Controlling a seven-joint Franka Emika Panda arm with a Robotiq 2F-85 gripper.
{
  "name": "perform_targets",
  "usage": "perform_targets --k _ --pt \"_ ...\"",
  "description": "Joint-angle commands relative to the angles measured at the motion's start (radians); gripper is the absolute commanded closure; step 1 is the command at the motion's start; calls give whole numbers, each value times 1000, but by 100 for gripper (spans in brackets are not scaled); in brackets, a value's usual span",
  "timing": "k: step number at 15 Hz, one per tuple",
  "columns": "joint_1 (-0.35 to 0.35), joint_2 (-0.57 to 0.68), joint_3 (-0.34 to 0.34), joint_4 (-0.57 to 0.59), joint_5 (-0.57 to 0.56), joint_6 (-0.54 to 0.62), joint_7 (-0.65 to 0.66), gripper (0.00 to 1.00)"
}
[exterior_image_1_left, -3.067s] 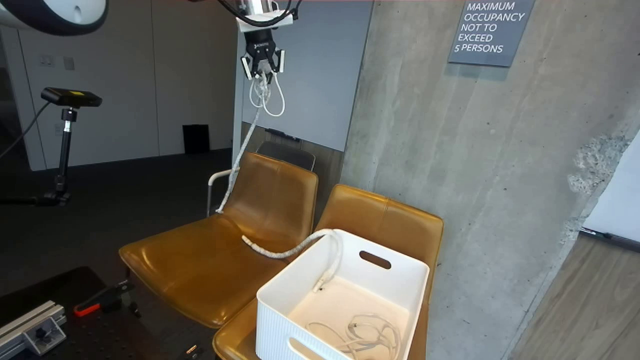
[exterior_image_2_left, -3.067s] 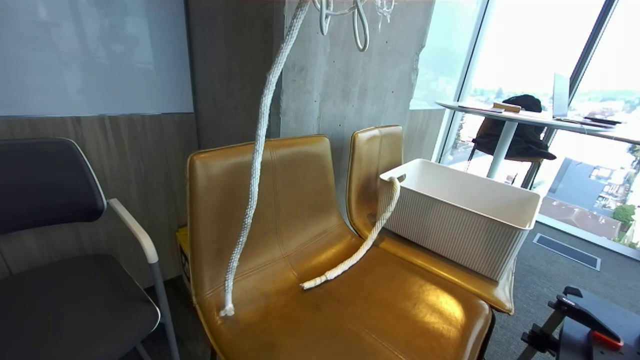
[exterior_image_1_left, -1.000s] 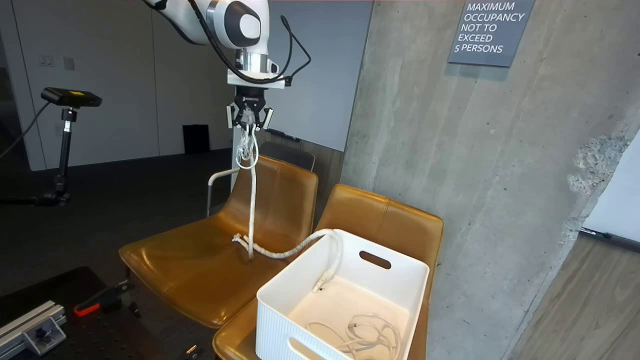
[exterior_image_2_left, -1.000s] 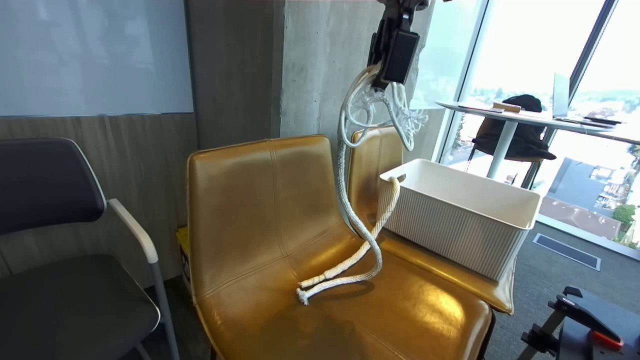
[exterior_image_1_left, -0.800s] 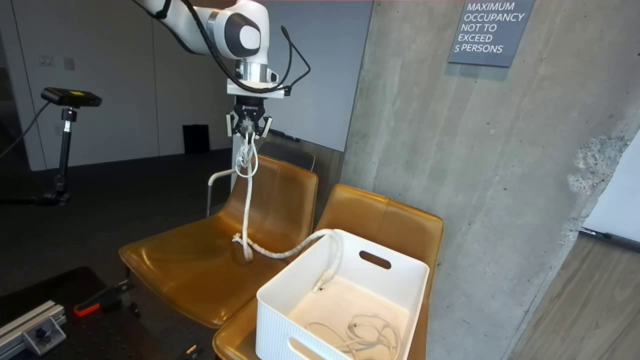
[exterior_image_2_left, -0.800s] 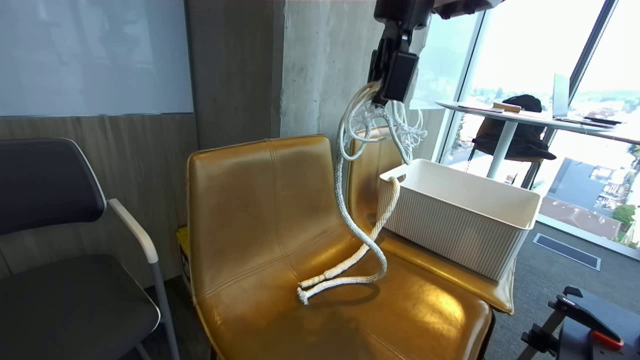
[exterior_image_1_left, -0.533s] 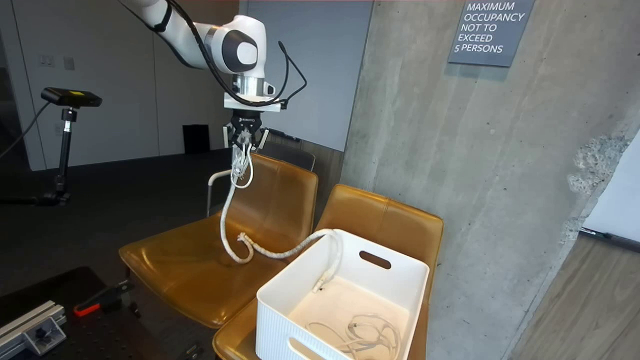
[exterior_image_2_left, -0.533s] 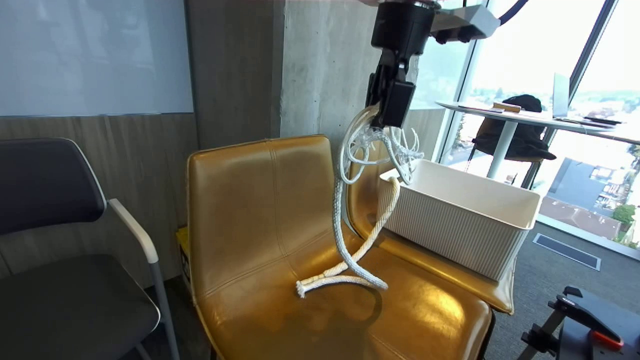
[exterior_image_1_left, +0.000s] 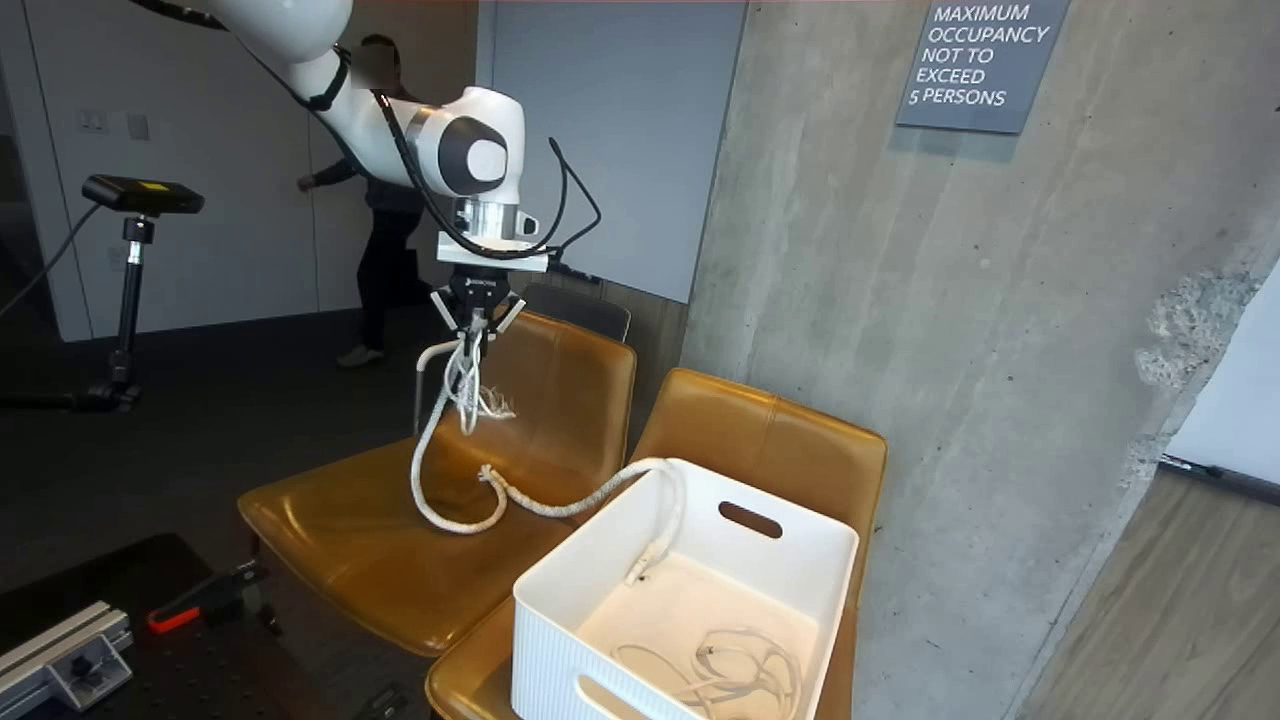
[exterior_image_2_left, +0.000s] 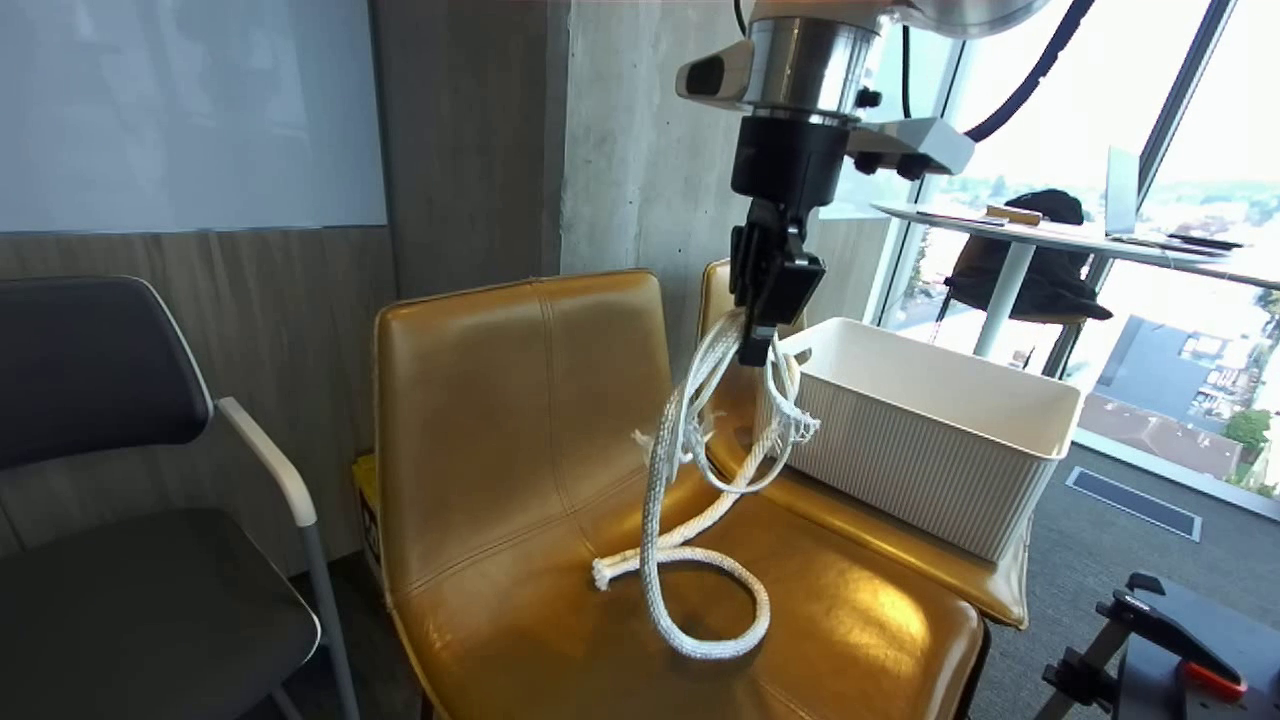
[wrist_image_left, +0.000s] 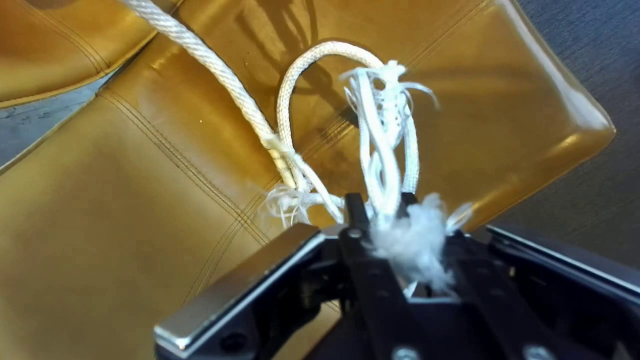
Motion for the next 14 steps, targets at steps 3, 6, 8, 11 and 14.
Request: perform_targets --k 3,6,8,11,14 --pt "-24 4 16 3 3 9 9 31" --pt "-32 -1 12 1 0 13 6 10" --pt "-44 -4 7 -3 -10 25 -14 0" --pt "-64 -4 -1 -2 -48 43 -82 0" --pt "-82 3 -9 1 -110 49 -190 0"
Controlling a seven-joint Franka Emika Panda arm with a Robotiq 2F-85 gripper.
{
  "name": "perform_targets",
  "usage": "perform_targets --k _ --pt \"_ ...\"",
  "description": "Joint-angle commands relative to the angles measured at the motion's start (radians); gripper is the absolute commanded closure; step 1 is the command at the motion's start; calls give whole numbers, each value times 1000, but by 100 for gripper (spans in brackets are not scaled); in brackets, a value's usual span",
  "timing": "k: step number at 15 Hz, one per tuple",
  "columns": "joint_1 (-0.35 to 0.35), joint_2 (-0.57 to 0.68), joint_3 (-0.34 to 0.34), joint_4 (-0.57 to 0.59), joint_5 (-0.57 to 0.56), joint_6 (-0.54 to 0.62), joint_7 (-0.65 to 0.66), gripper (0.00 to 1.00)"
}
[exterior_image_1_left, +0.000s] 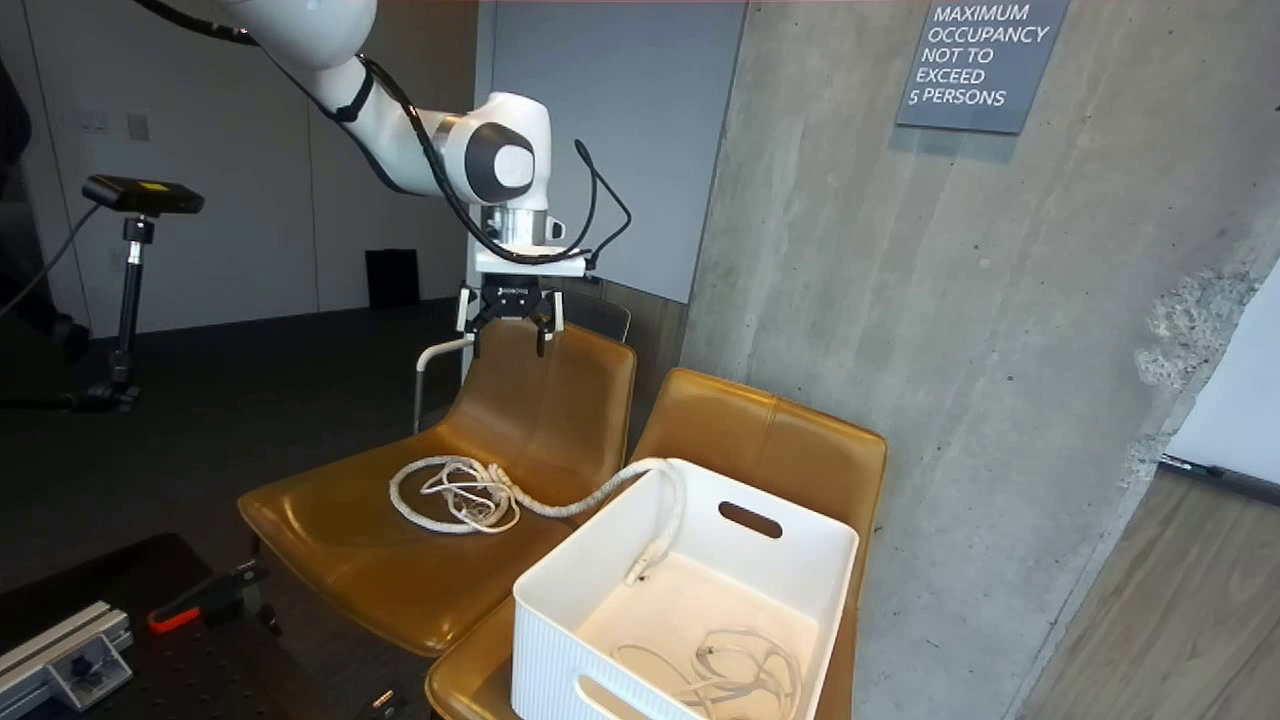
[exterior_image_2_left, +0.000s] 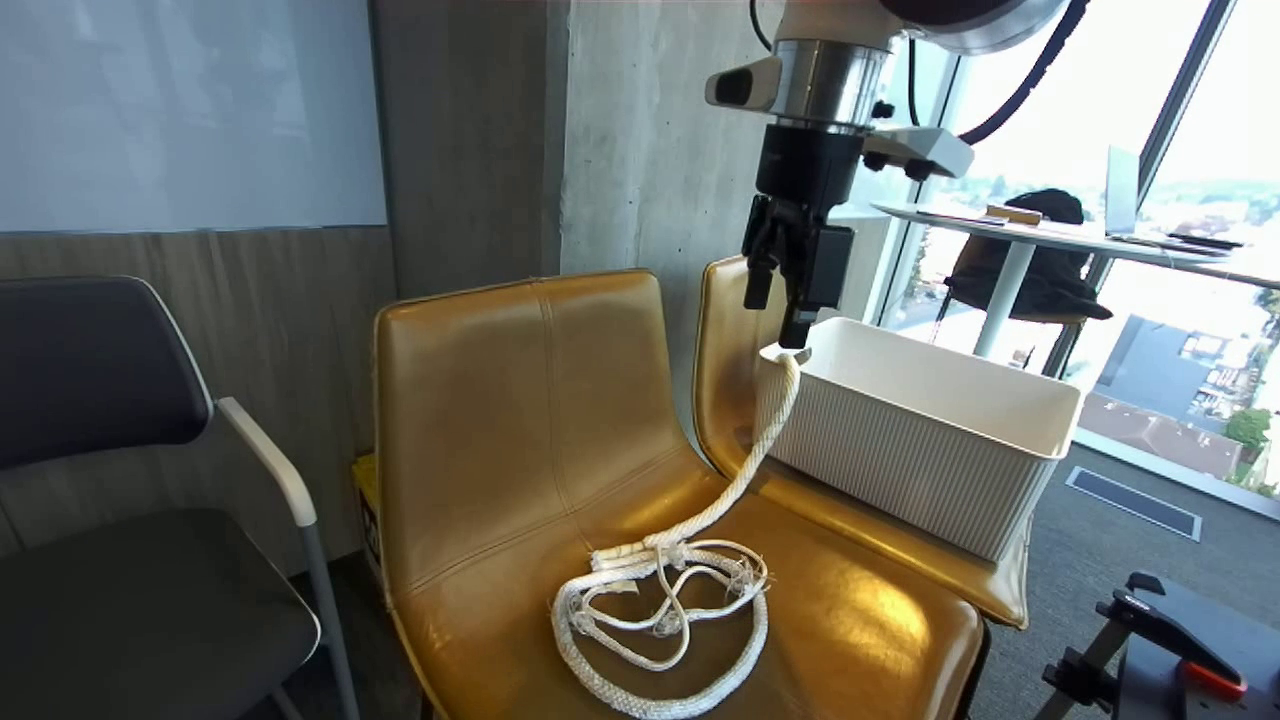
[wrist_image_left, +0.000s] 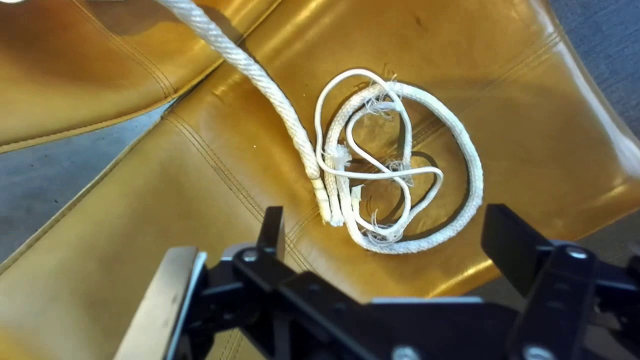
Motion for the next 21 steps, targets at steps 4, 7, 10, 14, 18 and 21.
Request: perform_targets --k 4,7,10,14,18,21 --pt "-22 27 -16 3 -152 44 -224 0" --pt "-11 70 -29 -1 -234 89 -290 0" --pt "-6 145 -49 20 -323 129 -341 0" --pt "-2 242 -96 78 -422 157 -380 0" --pt "0 316 -131 148 -470 165 -399 0" --pt "1 353 -143 183 -493 166 -407 10"
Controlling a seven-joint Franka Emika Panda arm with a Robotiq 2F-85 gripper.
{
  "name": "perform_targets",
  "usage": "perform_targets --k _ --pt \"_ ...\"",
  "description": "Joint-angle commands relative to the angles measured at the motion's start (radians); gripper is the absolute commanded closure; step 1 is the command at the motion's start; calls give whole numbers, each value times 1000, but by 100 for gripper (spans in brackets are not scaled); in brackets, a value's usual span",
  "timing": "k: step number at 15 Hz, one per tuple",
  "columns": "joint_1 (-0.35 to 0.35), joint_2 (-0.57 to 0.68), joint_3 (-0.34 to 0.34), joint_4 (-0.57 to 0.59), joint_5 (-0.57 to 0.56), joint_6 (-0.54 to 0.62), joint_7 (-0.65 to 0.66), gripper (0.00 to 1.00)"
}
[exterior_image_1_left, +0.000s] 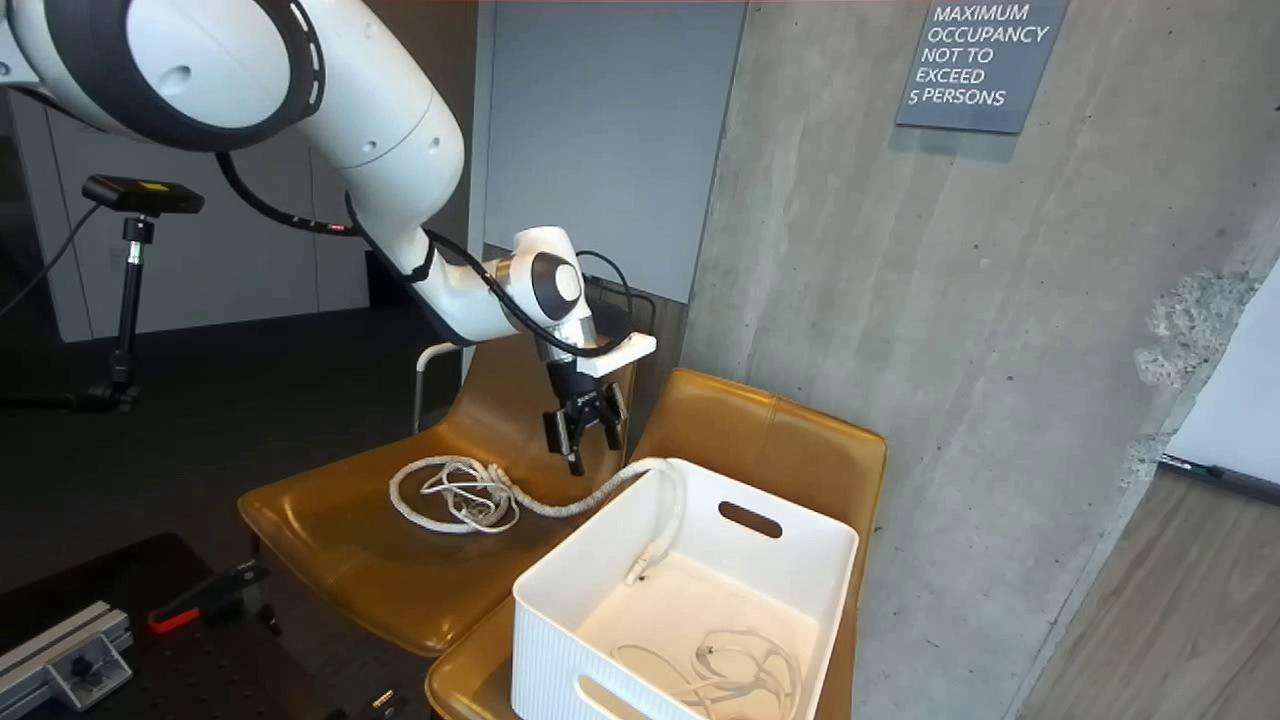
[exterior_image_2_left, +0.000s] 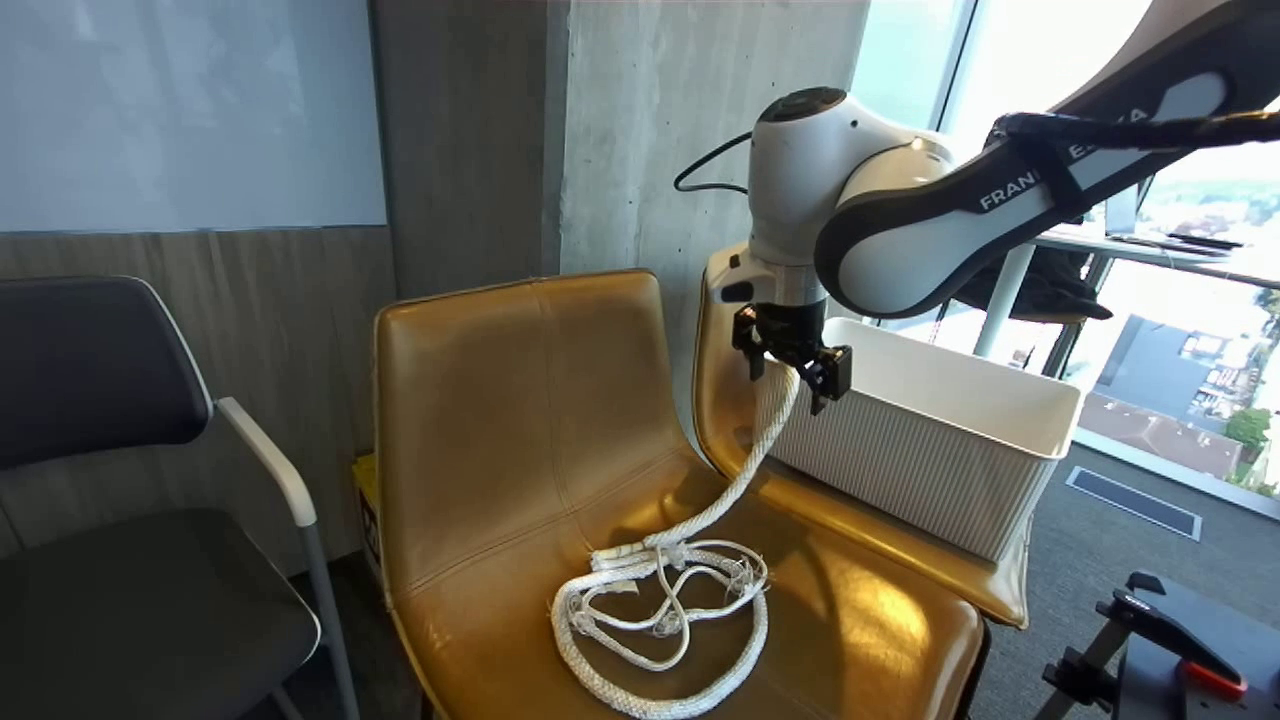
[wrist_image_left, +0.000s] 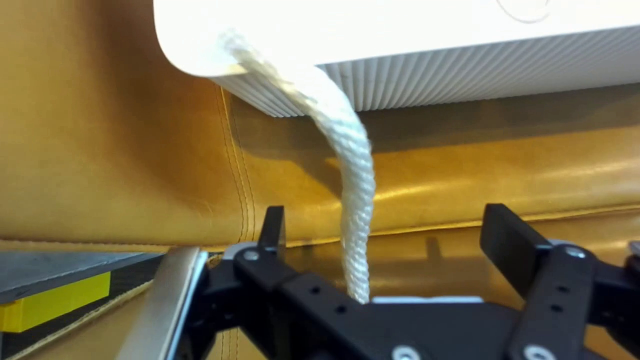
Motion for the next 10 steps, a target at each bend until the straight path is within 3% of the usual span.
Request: perform_targets --k 1,3,10 --pt "15 54 -26 65 -39 8 -21 26" --pt "16 71 -30 77 -53 9 -21 35" --pt "7 106 -42 111 -94 2 -31 89"
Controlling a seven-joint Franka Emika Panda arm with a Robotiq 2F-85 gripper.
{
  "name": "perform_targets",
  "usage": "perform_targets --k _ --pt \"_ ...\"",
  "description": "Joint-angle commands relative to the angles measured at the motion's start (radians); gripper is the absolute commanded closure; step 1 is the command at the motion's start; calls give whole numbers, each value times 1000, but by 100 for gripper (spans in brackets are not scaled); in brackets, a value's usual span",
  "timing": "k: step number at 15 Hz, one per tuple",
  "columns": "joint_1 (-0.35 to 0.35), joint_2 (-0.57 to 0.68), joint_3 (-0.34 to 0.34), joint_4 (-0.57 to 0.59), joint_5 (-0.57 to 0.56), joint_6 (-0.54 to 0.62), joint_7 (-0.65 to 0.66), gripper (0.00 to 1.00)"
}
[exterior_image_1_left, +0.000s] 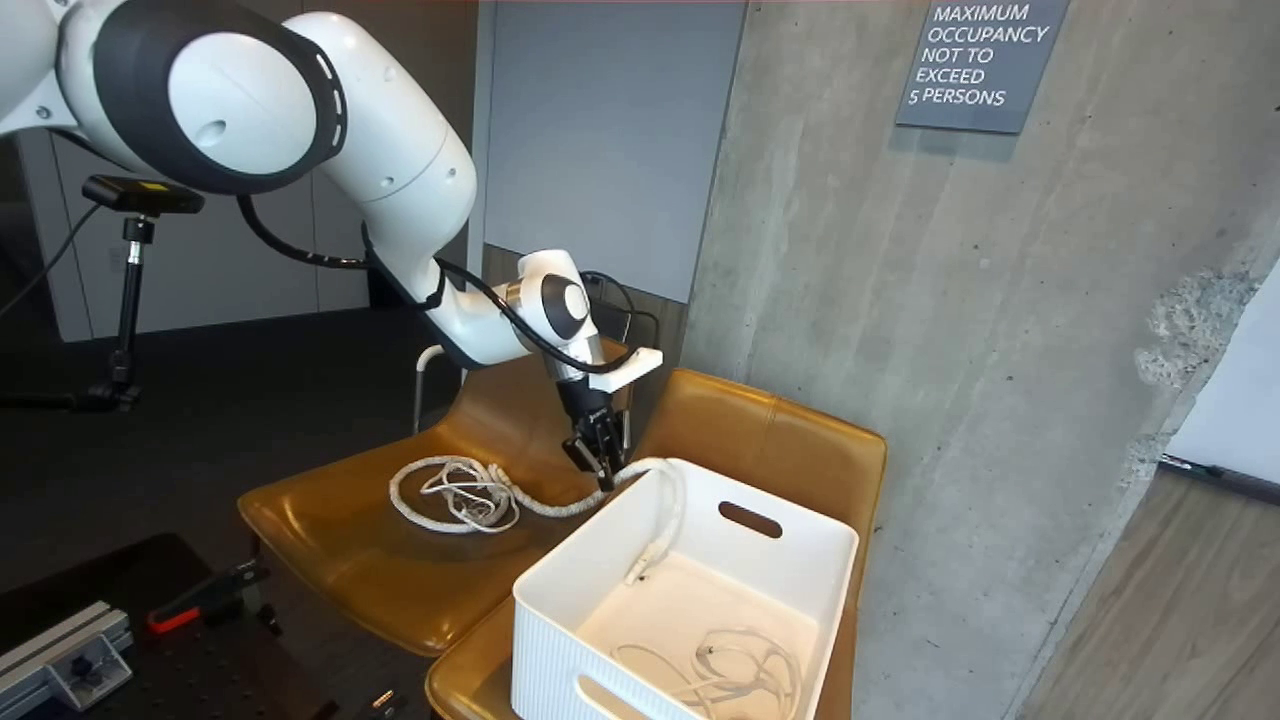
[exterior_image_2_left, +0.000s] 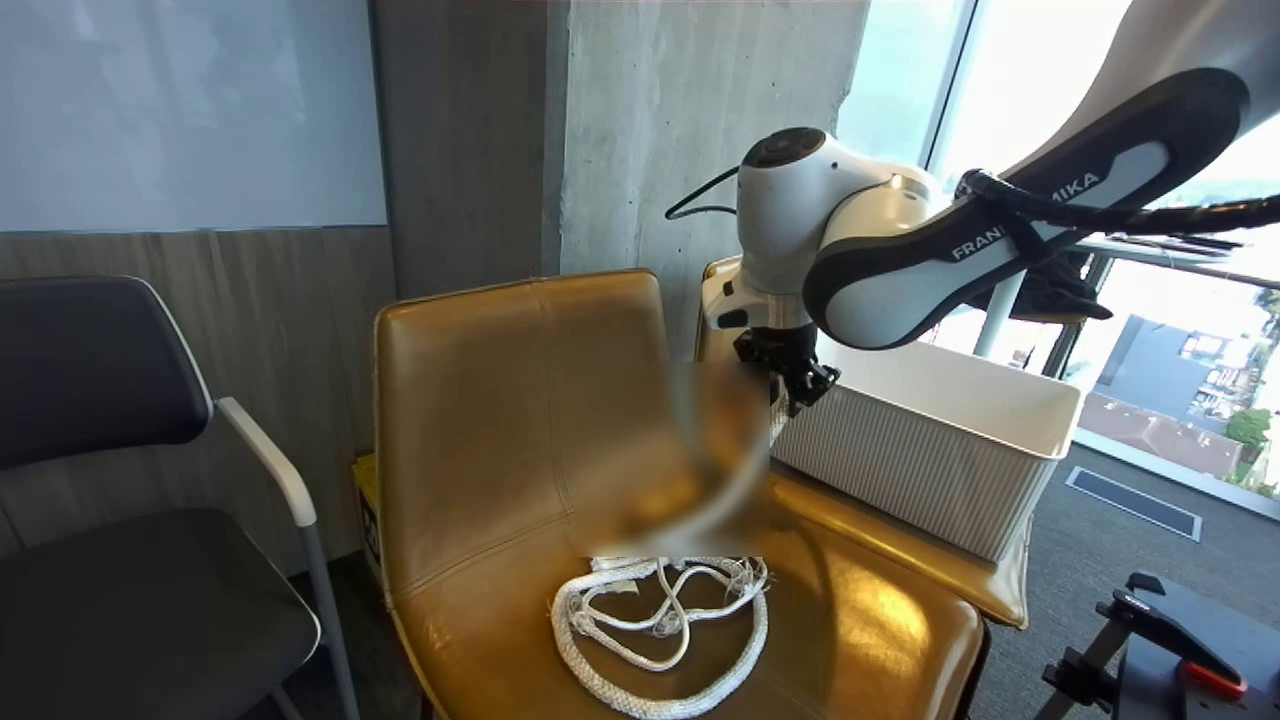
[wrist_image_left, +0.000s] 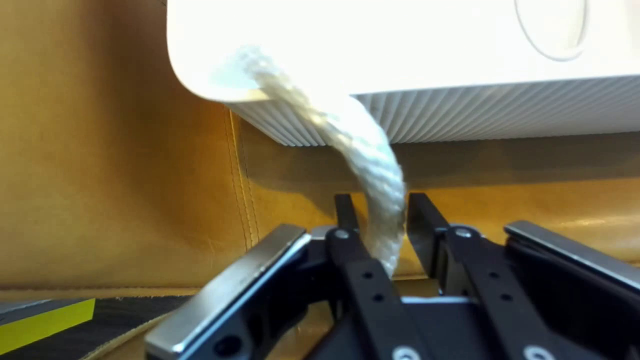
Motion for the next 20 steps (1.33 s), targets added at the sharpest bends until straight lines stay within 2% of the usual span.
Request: perform_targets --k 1,2,6,11,16,20 --pt "1 23 -21 36 -32 4 -23 97" --pt "-2 21 -23 32 -34 5 -26 100" --pt "-6 -15 -24 24 -17 -11 -19 97" --pt "17 -160 32 -11 89 -79 40 97" --pt "75 -321 122 -19 279 -217 136 97" --pt "148 -389 182 33 344 -302 228 97"
